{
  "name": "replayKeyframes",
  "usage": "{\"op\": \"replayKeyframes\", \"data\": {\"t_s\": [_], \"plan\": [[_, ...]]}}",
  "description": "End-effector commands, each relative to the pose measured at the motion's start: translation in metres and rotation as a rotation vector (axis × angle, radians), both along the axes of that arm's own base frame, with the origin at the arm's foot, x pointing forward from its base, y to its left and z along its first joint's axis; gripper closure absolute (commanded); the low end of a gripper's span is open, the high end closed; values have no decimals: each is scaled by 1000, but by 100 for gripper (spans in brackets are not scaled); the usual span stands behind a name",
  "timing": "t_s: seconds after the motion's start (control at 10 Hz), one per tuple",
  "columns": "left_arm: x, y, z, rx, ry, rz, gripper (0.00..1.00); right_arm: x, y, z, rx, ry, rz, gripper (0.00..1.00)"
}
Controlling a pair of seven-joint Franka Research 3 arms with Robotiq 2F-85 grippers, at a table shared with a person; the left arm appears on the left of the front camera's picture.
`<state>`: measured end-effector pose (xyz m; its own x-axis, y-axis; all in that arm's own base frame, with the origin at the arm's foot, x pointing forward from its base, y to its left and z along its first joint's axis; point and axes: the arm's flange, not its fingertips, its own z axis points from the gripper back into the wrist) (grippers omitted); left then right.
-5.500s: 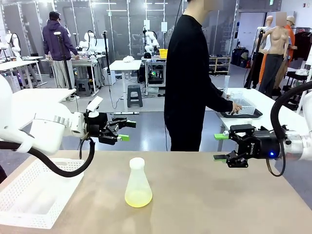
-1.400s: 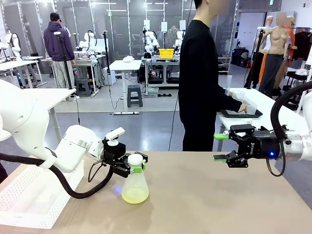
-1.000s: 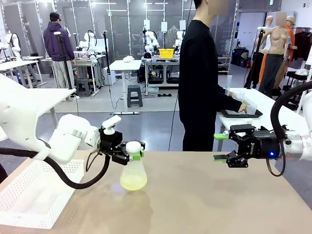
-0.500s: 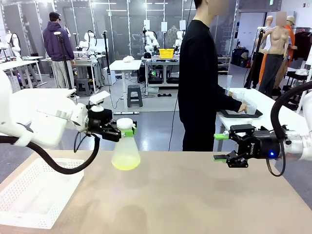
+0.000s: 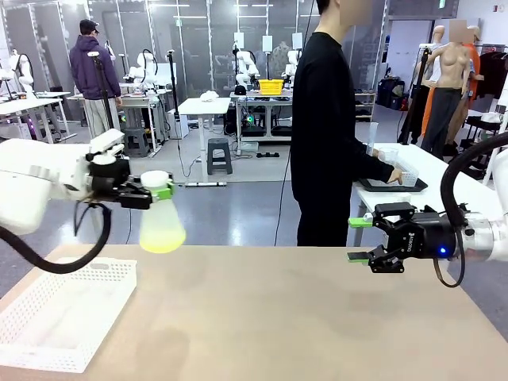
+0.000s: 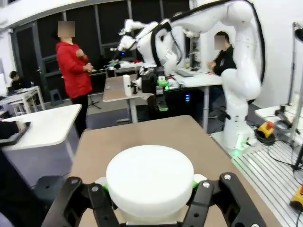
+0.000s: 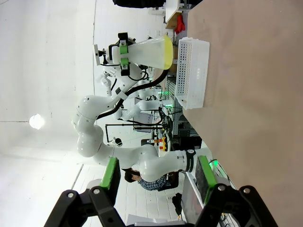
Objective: Prepare the solutions needed for the experiment.
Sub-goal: When the human places the Big flask in the center of the table, pick up the Big flask and place it in the left Organizing basket.
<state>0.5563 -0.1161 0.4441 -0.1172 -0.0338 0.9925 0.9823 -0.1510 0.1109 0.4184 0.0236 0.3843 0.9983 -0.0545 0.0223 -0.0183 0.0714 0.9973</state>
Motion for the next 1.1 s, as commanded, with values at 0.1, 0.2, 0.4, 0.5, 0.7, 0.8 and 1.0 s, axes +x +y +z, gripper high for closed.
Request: {"op": "replayKeyframes", "data": {"t_s": [0.1,0.2,0.4,0.5,0.7,0.8,1.0], "plan": [[-36,55,0,-32,1,116,100,-1,1,0,3,-12,-4,19],[-45,76,-6,-28,21,133,100,-1,1,0,3,-12,-4,19],[-70,118,-18,-15,48,191,100,-1,1,0,3,-12,-4,19],[-79,135,-23,-10,36,237,100,-1,1,0,3,-12,-4,19],[-85,173,-41,25,25,320,100,-1,1,0,3,-12,-4,19],[-84,189,-54,39,23,317,100,-1,1,0,3,-12,-4,19],[-79,210,-70,-9,3,320,100,-1,1,0,3,-12,-4,19]]}}
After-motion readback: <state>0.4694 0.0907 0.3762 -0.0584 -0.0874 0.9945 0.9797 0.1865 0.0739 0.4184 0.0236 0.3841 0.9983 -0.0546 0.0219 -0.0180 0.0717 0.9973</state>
